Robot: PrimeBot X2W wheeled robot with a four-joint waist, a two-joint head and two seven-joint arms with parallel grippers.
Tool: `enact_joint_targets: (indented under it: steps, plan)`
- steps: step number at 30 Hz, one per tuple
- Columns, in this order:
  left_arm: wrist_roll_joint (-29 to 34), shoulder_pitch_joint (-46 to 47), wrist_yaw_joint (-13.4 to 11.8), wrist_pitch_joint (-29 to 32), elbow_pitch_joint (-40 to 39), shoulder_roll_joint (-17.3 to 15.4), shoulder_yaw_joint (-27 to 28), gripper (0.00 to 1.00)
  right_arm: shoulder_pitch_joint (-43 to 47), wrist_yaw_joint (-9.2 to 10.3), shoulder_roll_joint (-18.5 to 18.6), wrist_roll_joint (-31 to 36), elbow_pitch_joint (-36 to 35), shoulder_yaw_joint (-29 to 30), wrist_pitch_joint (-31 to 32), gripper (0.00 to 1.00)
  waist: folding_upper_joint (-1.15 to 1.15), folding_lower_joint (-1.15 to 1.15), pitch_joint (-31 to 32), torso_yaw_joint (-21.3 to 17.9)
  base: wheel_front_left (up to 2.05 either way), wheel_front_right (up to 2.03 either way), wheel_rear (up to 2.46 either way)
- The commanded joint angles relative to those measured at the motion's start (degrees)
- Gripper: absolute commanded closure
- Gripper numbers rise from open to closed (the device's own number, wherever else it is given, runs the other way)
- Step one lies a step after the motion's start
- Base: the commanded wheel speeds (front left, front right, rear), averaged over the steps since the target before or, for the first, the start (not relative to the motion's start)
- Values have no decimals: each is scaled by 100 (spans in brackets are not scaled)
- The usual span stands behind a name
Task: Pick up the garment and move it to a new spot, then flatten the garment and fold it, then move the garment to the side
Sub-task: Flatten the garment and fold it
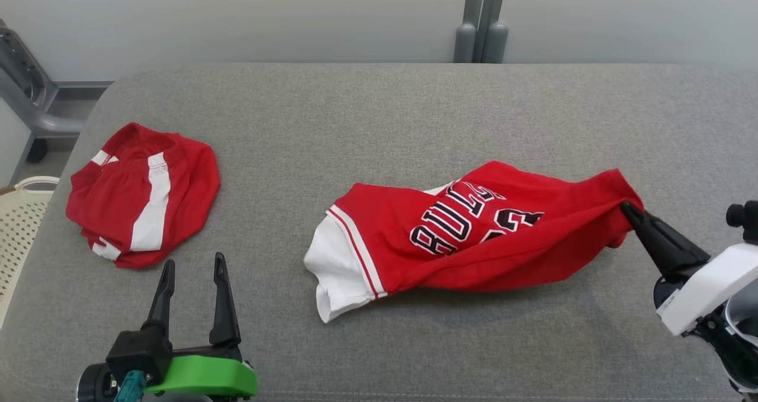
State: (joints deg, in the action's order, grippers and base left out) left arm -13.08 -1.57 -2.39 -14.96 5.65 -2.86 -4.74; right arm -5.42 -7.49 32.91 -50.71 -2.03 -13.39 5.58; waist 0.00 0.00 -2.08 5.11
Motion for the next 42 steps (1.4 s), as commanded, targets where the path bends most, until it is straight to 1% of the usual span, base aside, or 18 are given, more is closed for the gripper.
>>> enact_joint_targets:
  steps: [1,4,6,9,11,13,15,18,23,24,25,30,31,32,33,35,37,42]
  plan:
    - [-34,-60,-23,-20,-15,-6,-16,0,-102,0,55,84,-67,99,86,100,0,0,-5,29,0,0,0]
    - [-55,-46,-41,-19,-14,-6,-35,0,-150,0,1,37,-171,208,223,100,0,0,-12,87,0,0,0]
    - [-76,-42,-51,-19,-22,-6,-39,0,-187,0,-78,-109,-274,281,290,100,0,0,-19,126,0,0,0]
    - [-79,-52,-49,-19,-31,-5,-40,0,-243,0,-93,-261,-416,409,386,100,0,0,-35,173,0,0,0]
    - [-85,-50,-51,-19,-37,-5,-31,0,-273,0,-76,-193,-407,395,494,100,0,0,-52,194,0,0,0]
    - [-86,-34,-50,-19,-41,-5,-23,0,-421,0,-148,-161,-298,360,545,100,0,0,-75,203,0,0,0]
    - [-92,0,-51,-19,-35,-5,-40,0,-607,0,-148,-18,-66,286,567,100,0,0,-105,219,0,0,0]
    - [-86,86,-42,-19,-35,-6,-98,0,-987,0,-294,119,423,118,489,100,0,0,-173,268,0,0,0]
    - [-95,184,-10,-19,9,-6,-177,0,-1748,0,-412,420,1422,-224,205,100,0,0,-285,390,0,0,0]
    - [-99,211,-8,-19,21,-6,-178,0,-1888,0,-491,408,1619,-315,150,100,0,0,-302,413,0,0,0]
    - [-99,211,-8,-19,21,-6,-178,0,-1888,0,-491,408,1619,-315,150,100,0,0,-302,413,0,0,0]
    - [-123,285,-16,-19,66,-5,-225,0,-2455,0,-606,601,2710,-752,-111,100,0,0,-367,538,0,0,0]
    - [-130,298,-13,-19,74,-6,-229,0,-2552,0,-627,651,2920,-802,-205,90,0,0,-377,561,0,0,0]
    - [-133,314,-9,-19,76,-6,-231,0,-2633,0,-627,723,3092,-857,-313,60,0,0,-384,578,0,0,0]
    - [-142,325,-10,-19,78,-6,-237,0,-2689,0,-642,752,3244,-918,-422,0,0,0,-389,591,0,0,0]
    - [-149,325,-35,-19,75,-5,-254,0,-2738,0,-700,671,3492,-1004,-577,0,0,0,-396,597,0,0,0]
    - [-150,308,-55,-20,65,-5,-253,0,-2782,1,-673,646,3662,-1089,-707,0,0,0,-392,578,0,0,0]
    - [-111,233,-58,-19,52,-5,-202,0,-2605,1,-571,493,3813,-1301,-1082,0,0,0,-319,415,0,0,0]
